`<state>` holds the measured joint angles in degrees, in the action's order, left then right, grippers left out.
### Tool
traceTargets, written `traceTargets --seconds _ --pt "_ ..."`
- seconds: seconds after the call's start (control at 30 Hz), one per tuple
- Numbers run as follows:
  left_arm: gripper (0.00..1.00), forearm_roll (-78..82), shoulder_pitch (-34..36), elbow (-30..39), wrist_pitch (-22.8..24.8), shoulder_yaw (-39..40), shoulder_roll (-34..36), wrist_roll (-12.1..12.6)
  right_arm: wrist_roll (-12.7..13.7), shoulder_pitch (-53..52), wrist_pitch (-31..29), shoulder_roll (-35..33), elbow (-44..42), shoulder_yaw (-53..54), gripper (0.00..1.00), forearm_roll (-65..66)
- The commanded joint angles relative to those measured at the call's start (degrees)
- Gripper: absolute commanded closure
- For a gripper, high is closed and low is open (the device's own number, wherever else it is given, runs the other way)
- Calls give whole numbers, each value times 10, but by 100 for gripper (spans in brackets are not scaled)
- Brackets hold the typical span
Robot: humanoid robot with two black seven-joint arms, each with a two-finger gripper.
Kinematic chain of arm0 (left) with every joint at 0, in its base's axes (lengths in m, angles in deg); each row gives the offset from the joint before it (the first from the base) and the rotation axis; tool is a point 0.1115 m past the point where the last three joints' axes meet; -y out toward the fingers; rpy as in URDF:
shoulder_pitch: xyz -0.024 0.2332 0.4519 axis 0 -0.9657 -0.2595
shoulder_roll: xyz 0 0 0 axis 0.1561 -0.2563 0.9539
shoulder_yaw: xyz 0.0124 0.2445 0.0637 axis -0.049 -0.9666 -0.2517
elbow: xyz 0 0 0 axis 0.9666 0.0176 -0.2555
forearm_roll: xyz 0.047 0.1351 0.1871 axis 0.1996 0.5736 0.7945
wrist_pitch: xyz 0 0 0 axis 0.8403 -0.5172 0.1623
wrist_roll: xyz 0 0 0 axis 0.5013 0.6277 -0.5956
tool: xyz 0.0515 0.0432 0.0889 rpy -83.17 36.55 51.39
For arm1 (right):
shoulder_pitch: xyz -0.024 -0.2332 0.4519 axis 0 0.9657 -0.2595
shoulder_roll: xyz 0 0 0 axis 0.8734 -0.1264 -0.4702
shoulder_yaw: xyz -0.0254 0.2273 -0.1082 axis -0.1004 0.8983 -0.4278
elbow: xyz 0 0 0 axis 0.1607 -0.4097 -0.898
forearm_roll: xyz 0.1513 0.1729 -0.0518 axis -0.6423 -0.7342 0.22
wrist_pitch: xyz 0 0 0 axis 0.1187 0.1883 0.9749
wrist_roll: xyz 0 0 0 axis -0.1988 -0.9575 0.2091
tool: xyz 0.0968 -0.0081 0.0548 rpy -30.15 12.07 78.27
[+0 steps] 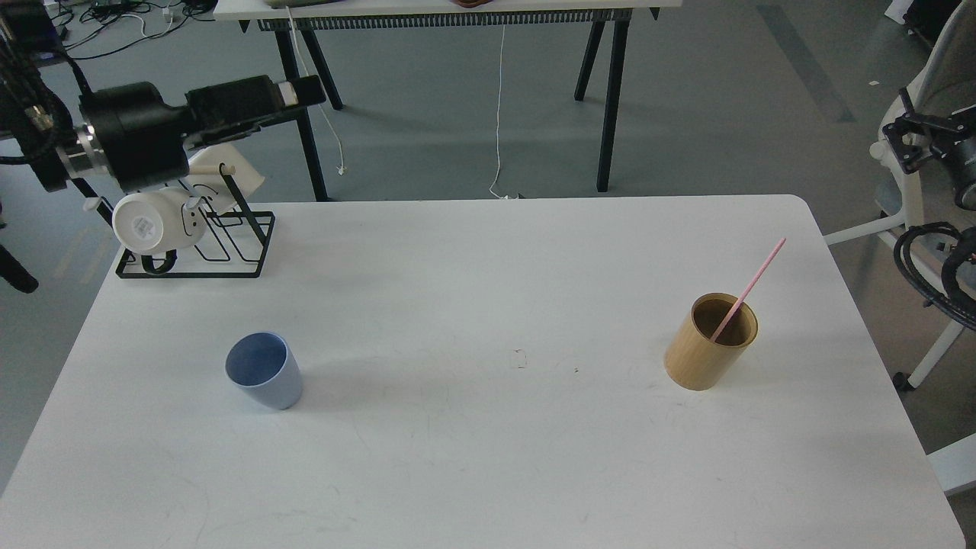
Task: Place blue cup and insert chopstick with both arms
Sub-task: 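Move the left gripper down toward the blue cup, then grasp the blue cup with the left gripper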
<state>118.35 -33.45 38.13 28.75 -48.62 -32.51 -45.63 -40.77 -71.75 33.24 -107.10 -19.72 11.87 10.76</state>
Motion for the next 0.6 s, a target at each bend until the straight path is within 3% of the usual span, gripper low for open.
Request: traceTargets --seconds 0.0,0.17,0.33,0.57 --pt "11 145 -20 22 -1 -33 11 -9 0 1 0 -4 1 0 1 0" --pt "17 237 -31 22 -11 -91 20 -9 0 1 0 -4 1 -1 1 1" --pt "18 356 -38 10 -77 -156 18 -9 0 4 0 -4 0 -1 1 1" --pt "33 439 -49 -100 -152 -210 8 -9 -1 6 0 -7 -2 0 1 1"
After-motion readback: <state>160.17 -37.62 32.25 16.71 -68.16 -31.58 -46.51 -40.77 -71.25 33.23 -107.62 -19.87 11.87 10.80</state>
